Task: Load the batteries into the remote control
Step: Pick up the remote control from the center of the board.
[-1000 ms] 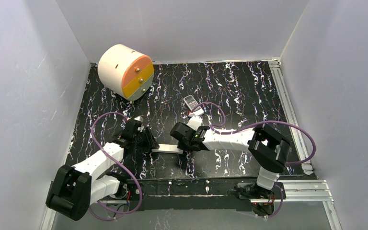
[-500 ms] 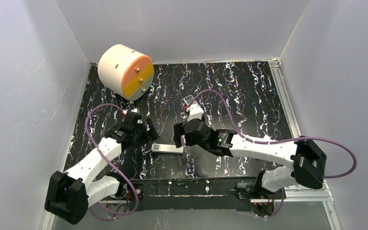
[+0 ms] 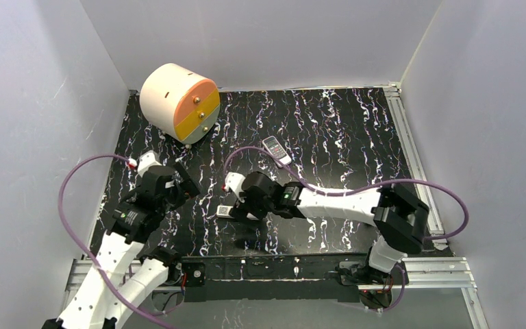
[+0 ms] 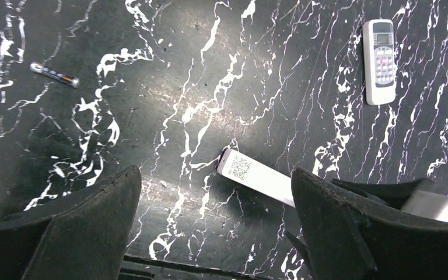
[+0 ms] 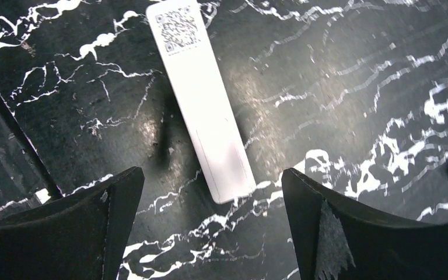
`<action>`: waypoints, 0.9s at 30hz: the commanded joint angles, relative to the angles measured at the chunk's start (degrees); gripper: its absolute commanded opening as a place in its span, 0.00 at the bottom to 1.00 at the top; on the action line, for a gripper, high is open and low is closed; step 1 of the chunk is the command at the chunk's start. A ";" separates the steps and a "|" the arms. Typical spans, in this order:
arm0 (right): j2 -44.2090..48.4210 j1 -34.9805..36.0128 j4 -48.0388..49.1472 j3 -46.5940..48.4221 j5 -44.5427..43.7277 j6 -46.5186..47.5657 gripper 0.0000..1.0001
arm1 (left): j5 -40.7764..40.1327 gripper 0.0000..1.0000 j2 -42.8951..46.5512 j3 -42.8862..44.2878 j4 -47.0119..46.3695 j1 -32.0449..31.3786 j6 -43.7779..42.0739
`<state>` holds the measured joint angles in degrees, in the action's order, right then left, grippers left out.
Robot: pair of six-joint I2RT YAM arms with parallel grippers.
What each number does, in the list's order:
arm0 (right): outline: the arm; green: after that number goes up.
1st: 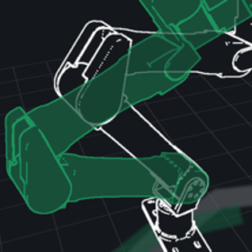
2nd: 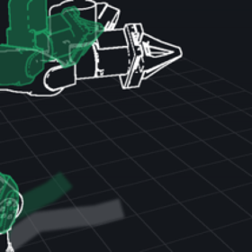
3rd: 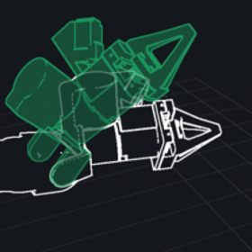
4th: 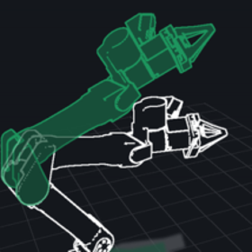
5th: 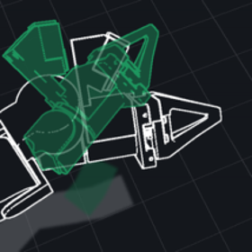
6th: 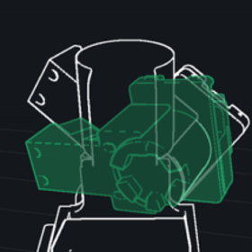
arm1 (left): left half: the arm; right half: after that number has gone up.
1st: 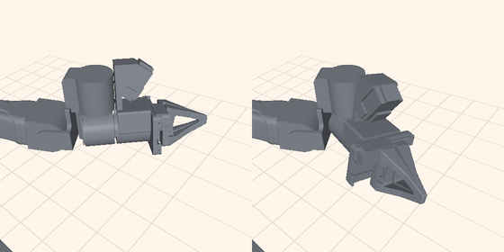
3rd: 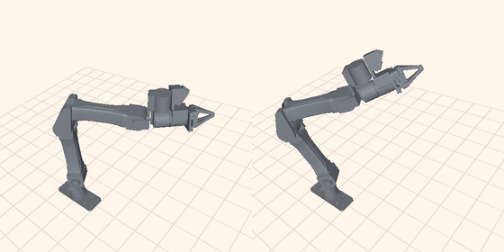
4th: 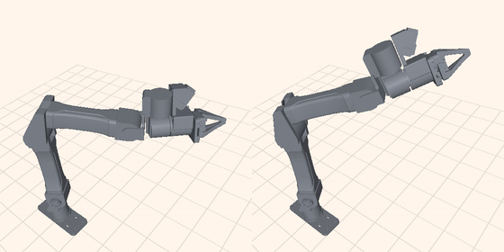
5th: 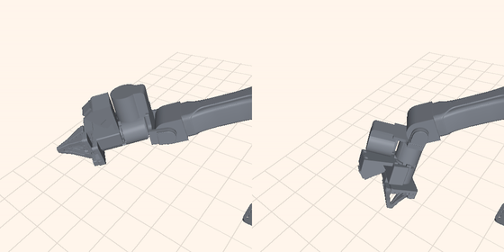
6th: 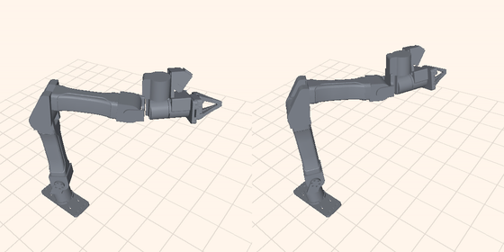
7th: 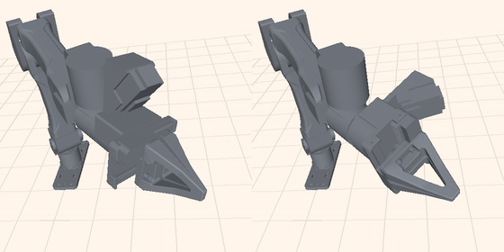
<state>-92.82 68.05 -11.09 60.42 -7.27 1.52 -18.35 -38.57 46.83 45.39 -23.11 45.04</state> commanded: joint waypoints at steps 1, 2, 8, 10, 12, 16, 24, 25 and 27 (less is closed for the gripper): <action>-4.65 0.33 -1.51 5.50 5.77 7.15 0.96 | -4.44 0.98 2.03 4.45 9.78 0.01 -0.73; -6.07 0.35 -1.97 6.23 6.57 7.58 0.95 | -4.42 0.99 2.53 5.19 10.67 0.07 -1.07; -12.73 0.37 -3.40 10.50 6.12 8.76 0.86 | -3.78 0.98 5.44 8.71 14.18 0.04 -3.13; -13.99 0.37 -3.61 11.62 4.50 8.62 0.84 | -3.73 0.98 5.80 9.88 14.99 0.04 -3.65; -14.67 0.41 -2.62 11.90 2.98 8.17 0.82 | -3.76 0.98 6.22 10.61 15.40 0.01 -4.13; -15.92 0.31 -1.94 12.61 0.35 7.24 0.65 | -3.92 0.98 7.03 10.89 16.01 0.08 -4.81; -16.88 0.17 -0.37 12.85 -8.30 1.57 0.32 | -1.79 0.99 7.48 11.34 16.14 0.07 -6.84; -16.35 -0.12 0.85 12.40 -10.88 -0.05 0.31 | -1.33 0.98 7.35 11.62 16.14 0.06 -7.26; -15.38 -1.27 2.54 11.86 -13.77 -4.00 0.31 | -0.10 0.98 6.83 12.12 16.14 0.09 -8.14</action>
<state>-109.60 68.99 -14.66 72.29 -9.74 4.23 -19.90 -31.29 56.36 60.31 -23.11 39.33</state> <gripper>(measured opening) 0.479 0.983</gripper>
